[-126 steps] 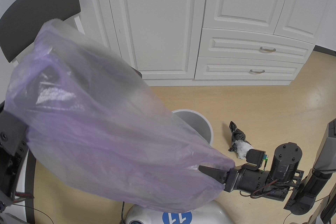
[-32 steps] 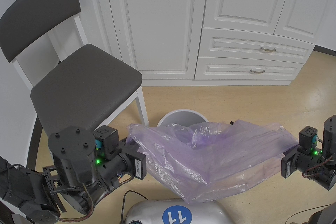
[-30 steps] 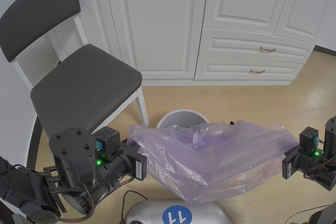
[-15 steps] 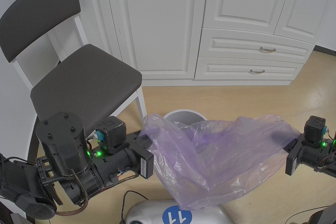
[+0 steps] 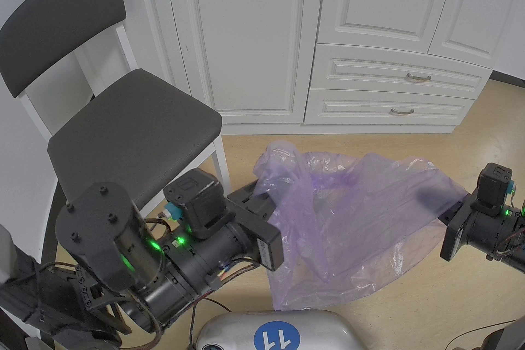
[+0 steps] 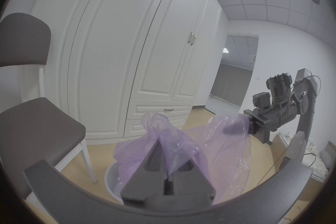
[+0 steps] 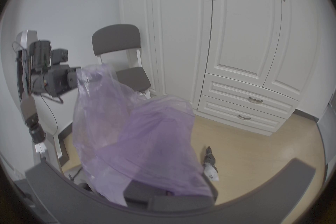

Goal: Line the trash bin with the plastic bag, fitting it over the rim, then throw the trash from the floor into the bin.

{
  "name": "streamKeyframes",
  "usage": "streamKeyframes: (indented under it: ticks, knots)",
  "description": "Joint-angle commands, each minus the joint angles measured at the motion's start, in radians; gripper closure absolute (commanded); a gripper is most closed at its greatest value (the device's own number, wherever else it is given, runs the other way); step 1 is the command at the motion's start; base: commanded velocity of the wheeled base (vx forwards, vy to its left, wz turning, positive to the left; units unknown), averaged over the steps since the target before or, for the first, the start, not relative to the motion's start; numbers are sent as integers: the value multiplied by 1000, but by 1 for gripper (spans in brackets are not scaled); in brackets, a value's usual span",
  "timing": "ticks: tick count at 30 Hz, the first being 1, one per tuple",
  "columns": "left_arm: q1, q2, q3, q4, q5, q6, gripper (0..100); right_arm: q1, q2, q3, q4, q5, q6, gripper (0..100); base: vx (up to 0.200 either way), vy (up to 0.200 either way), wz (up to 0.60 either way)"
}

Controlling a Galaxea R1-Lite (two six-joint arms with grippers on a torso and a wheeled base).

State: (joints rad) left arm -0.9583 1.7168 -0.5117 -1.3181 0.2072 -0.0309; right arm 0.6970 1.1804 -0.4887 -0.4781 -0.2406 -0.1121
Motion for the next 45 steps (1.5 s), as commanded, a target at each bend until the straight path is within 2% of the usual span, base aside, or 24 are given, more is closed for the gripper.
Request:
streamKeyframes:
  ticks: [1,6,10,14,26,35,45]
  knots:
    - [-17,96,-14,-52,40,0,100,47,85,-7,-77,-6,58,100,0,0,0]
    - [3,98,-18,-53,44,-3,100,47,168,-10,-148,-9,100,100,0,0,0]
    - [44,107,-36,-53,43,-20,100,47,232,-31,-189,-11,166,100,0,0,0]
    - [85,127,-51,-46,43,-50,100,35,272,-60,-189,-11,218,100,0,0,0]
    - [174,155,-73,-39,37,-52,100,-36,366,-125,-191,-11,304,100,0,0,0]
    - [224,287,-140,-49,35,-89,100,-57,489,-195,-201,-9,417,100,0,0,0]
    - [256,422,-212,-50,35,-135,100,-70,683,-212,-338,-8,460,100,0,0,0]
